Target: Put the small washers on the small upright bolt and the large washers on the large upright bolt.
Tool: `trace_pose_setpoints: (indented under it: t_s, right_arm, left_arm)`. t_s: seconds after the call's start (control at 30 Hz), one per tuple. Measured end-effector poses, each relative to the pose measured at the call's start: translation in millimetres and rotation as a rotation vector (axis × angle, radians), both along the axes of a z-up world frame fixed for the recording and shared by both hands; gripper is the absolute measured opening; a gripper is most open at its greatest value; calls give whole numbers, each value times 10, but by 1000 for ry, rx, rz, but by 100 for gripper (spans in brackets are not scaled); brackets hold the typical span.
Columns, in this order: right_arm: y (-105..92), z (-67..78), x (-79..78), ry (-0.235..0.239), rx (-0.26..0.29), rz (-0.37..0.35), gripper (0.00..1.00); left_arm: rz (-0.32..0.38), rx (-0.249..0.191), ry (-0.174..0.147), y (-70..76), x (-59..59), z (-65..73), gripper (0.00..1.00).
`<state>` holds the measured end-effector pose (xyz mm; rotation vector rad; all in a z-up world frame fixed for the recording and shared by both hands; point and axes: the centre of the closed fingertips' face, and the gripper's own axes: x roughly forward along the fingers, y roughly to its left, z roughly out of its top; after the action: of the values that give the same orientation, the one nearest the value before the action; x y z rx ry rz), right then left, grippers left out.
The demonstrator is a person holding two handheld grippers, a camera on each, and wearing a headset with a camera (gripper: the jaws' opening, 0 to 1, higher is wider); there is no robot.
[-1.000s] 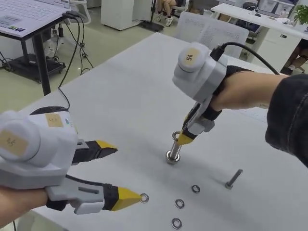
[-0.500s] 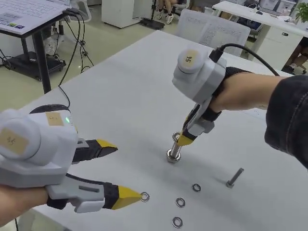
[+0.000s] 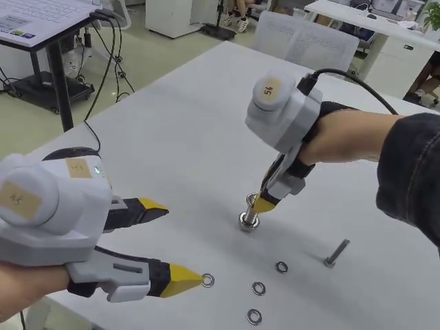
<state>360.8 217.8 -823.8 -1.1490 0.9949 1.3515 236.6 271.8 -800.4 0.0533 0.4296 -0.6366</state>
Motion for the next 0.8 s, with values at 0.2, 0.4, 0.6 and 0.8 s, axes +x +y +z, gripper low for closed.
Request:
trace_pose_setpoints:
  t_s: [0.2, 0.4, 0.6, 0.8]
  right_arm:
    - [1, -44, 7, 1, 1, -4, 23]
    - [13, -80, 17, 8, 5, -10, 23]
    - [13, -146, 19, 14, 10, -19, 23]
    - [1, -201, 9, 26, 14, -34, 23]
  left_arm:
    - [1, 0, 2, 10, -2, -5, 64]
    - [3, -1, 3, 22, 4, -8, 64]
    - [0, 0, 7, 17, 6, -15, 64]
    - [0, 1, 8, 19, 8, -13, 64]
